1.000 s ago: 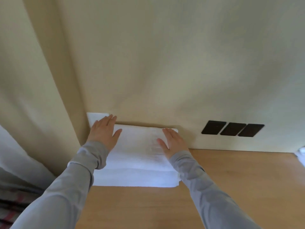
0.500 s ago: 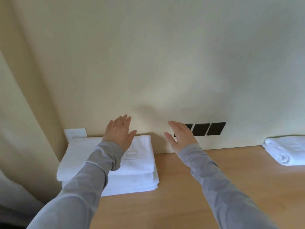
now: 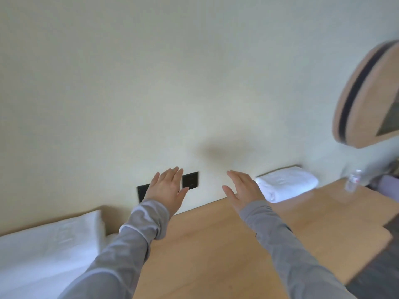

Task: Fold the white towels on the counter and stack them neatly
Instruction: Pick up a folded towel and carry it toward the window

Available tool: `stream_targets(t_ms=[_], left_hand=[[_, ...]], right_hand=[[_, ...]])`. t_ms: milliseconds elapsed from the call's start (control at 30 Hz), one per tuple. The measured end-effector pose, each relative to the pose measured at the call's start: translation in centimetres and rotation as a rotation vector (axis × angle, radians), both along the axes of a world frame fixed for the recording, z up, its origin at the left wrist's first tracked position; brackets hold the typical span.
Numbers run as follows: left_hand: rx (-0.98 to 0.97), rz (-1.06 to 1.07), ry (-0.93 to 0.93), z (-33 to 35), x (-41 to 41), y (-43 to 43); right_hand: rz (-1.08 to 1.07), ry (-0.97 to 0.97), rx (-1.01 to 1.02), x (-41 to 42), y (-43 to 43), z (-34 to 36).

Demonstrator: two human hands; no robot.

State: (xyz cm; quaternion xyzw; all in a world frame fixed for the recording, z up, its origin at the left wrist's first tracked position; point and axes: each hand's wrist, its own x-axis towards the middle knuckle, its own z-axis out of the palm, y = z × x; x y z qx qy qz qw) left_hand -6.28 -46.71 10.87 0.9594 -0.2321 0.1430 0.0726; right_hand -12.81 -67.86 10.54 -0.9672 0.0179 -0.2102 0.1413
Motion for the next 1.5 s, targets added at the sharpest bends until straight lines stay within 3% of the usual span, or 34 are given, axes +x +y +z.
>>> stream_targets(t_ms=[300, 667, 1067, 1500], left_hand=[[-0.005, -0.259, -0.019, 2.5, -4.5, -19.2], [-0.073, -0.453, 0.034, 1.7, -3.9, -33.9], [-0.137, -0.335, 0.046, 1.0, 8.6, -44.8], [-0.104, -0.176, 0.021, -0.4, 14.7, -47.5]], right_hand=[[-0.285, -0.024, -0.002, -9.4, -18.2, 3.3], [-0.511, 0.065, -0.102, -13.1, -31.2, 2.9], [-0.419, 0.053, -0.159, 0.3, -42.1, 1.6], [-0.217, -0.004, -0.075, 10.0, -47.6, 1.1]])
